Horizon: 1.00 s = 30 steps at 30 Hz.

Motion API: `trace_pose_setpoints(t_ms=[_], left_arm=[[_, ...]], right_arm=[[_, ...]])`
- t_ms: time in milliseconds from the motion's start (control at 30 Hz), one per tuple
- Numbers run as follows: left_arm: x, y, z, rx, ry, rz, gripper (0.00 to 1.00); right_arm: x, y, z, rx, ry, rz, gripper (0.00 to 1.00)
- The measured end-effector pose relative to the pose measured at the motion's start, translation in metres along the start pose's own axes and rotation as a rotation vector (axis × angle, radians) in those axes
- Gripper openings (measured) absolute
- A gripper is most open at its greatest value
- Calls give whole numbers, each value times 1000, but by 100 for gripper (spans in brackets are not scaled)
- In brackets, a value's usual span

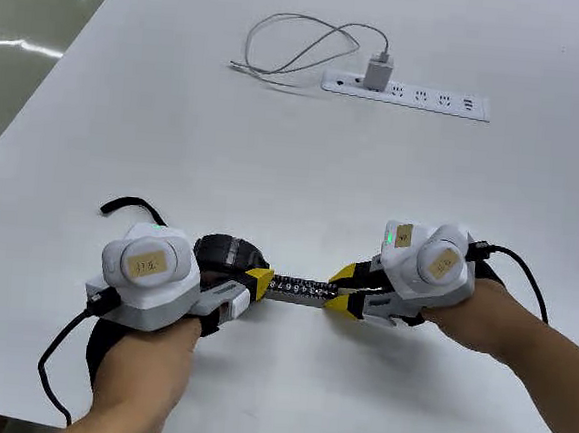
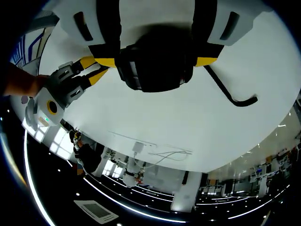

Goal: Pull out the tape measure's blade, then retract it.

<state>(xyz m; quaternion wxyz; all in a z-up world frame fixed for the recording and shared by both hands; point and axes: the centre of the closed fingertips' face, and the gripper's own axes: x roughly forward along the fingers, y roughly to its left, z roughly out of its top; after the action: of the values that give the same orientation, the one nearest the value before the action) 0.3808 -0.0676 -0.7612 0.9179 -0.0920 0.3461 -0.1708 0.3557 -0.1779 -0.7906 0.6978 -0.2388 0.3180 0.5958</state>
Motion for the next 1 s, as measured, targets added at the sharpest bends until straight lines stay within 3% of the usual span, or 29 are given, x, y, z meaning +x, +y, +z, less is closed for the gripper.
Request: trace_pose_setpoints(t_ms=[600,1000], left_arm=[[0,1,1,-8,0,-4,56],[0,1,1,-14,-3,-3,57]], right_arm=[[27,5,30,-2,-36,20,10],[39,7,42,0,-57,17,11]])
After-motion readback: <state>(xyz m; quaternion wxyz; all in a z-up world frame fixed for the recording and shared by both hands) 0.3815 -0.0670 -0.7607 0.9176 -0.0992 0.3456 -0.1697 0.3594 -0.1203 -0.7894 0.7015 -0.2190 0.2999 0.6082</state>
